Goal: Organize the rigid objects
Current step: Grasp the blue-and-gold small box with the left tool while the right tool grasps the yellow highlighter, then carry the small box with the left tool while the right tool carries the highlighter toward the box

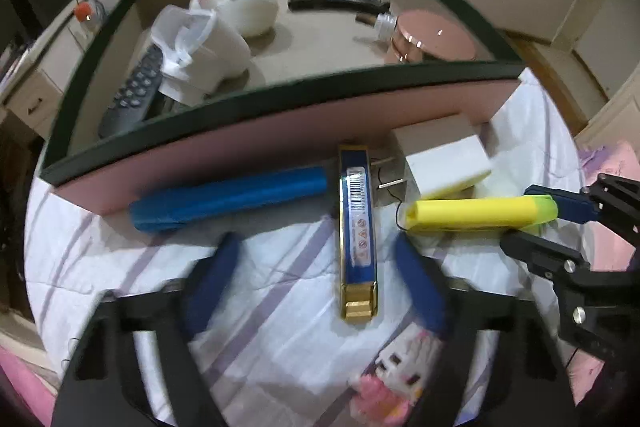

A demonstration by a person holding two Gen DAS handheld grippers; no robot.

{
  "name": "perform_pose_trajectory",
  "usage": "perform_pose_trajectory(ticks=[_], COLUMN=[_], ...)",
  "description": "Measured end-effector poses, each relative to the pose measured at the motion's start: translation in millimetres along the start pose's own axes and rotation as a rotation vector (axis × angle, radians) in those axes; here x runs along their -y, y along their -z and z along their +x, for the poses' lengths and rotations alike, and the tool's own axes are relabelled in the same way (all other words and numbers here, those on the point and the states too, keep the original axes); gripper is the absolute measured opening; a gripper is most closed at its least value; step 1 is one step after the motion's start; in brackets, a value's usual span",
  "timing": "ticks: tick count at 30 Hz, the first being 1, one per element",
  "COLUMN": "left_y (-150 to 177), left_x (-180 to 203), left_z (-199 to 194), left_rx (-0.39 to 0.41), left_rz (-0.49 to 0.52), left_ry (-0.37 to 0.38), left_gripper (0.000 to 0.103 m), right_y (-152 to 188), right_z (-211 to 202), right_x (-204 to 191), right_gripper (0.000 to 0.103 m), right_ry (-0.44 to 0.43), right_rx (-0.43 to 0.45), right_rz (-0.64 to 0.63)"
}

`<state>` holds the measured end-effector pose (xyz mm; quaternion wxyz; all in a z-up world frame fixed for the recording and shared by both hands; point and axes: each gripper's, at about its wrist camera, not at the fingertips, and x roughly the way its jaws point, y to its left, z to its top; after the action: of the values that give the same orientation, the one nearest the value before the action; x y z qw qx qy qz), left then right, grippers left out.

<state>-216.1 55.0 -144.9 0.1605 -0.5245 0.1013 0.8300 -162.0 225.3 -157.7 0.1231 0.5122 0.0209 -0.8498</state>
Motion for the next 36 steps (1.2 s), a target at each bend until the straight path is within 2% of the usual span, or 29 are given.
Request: perform_pose_trajectory(ticks=[1,2,3,4,5,7,10,12,14,20,27,31,33,36], left_y=[1.7,4.0,6.4,8.9,10.4,14.3,20.7,22.8,26.1,27.2,22.8,24.1,21.3,15.1], left_x=[-1.6,-4.4,-7.1,-9.7,-11.6,-15.6,-18.7,-25.2,-27.0,-24.4,-17.7,-16.4,-18.2,-25.0], left_z=[-1.9,-3.7,-5.1,-7.0,-8.4,-11.5,-15.8,-20.9,-23.4,-35.2,-52.7,-61.6,-53.5,-25.1], left_rx=[0.001,0.000,0.001,0.003,0.004,0.004,0.009,0.013,0.016,0.041,0.118,0.145,0.124,0.039], left_rz=[0.003,0.000,-0.004,-0.006,-0.009,-0.015,-0.011,-0.009,-0.011,-0.009,0.017,0.031,0.016,-0.044], left_ry=[0.008,0.028,0.039,0.038,0.034,0.050,0.065,0.079,0.096,0.122,0.077,0.081,0.095,0.114], left_gripper=[0.052,0.048,0.041,0.032,0.029,0.025,0.022,0.020,0.019,0.015,0.015,0.015,0.016,0.016], right_y=[-1.4,-4.3,-7.8,-12.7,-17.6,-25.5,-23.3,-18.0,-14.6,-11.5,-16.5,-17.4,-16.1,-14.7], right_z=[0.7,4.0,6.4,8.9,10.9,20.6,23.4,16.4,11.0,-2.4,-20.6,-29.5,-30.1,-27.0], right_x=[-2.0,-1.4,-0.9,-2.1,-4.9,-8.6,-20.6,-29.2,-27.3,-18.6,-17.9,-14.7,-14.9,-12.7], right_gripper=[0.039,0.043,0.055,0.061,0.071,0.075,0.051,0.024,0.015,0.015,0.015,0.015,0.015,0.015], right_ry=[0.001,0.002,0.008,0.020,0.020,0.019,0.012,-0.022,-0.077,-0.038,-0.018,-0.024,-0.014,-0.033], right_rx=[-0.005,-0.012,-0.010,0.002,0.022,0.017,0.011,0.007,-0.006,0.020,0.080,0.107,0.111,0.093], right_rz=[-0.005,-0.023,-0.040,-0.053,-0.072,-0.087,-0.135,-0.145,-0.098,-0.016,0.028,0.048,0.054,0.072])
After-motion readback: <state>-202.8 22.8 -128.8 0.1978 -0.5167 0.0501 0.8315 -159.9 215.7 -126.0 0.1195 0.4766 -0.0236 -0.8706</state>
